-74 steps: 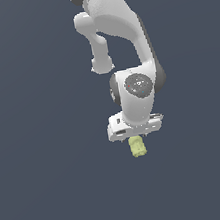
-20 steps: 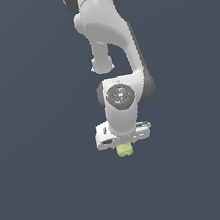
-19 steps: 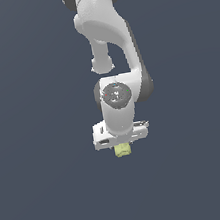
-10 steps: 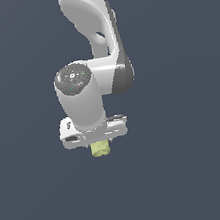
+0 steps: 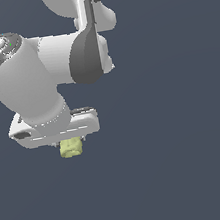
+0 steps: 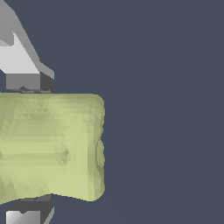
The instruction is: Pick up the object and move it to a goal position.
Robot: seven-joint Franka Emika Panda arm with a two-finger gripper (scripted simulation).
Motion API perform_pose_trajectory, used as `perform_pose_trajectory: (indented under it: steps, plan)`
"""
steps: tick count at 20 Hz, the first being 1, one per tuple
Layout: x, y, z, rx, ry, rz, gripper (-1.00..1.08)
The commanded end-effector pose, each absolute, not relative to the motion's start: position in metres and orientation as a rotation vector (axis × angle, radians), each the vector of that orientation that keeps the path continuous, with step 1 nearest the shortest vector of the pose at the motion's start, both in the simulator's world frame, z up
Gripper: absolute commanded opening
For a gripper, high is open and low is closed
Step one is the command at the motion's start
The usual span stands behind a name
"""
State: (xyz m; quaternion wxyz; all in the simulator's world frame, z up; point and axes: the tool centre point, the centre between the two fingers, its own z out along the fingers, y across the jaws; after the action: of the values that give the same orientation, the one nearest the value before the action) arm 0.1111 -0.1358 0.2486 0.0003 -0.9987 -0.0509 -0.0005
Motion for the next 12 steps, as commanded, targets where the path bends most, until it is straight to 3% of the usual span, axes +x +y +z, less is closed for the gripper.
perform_pose_trajectory:
  steps: [1,12]
  plan:
    - [0.114,-0.152,0.263,-3.136,-0.162,0.000,-1.00]
    - [0.123,-0.195,0.303,-3.137,-0.162,0.000,-1.00]
